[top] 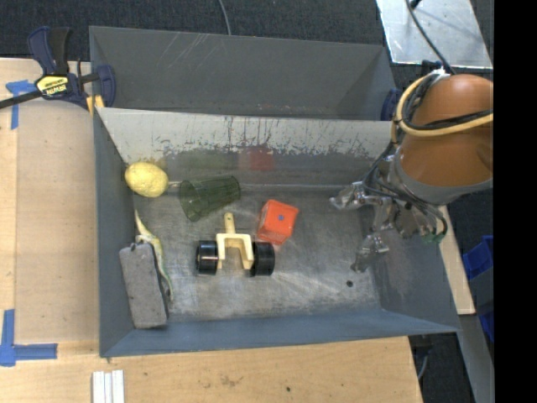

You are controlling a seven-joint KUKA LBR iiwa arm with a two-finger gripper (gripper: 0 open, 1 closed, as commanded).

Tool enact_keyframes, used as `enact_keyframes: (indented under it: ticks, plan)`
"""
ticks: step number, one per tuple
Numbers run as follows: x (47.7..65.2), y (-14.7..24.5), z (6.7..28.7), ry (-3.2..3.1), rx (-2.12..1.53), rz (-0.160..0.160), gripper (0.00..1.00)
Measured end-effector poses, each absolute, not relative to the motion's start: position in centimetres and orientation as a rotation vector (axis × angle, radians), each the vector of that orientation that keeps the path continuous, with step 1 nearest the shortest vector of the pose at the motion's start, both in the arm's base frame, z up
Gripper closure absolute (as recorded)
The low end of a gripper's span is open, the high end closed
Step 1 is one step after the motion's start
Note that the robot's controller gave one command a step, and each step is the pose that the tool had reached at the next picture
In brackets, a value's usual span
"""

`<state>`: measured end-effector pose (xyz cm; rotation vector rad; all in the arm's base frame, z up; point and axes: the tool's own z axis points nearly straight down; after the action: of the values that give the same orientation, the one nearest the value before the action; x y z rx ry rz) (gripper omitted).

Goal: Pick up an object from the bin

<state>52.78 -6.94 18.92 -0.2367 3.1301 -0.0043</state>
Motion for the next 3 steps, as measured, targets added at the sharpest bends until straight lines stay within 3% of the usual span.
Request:
enact_keyframes:
  ticks: [1, 2, 3]
  plan:
    - [55.8, -4.4, 16.1, 3.114, -0.348, 0.001, 0.00]
    - [56.1, -1.7, 15.4, 3.109, -0.441, -0.003, 0.00]
    - [56.2, 3.1, 11.4, 3.072, -0.513, -0.003, 0.00]
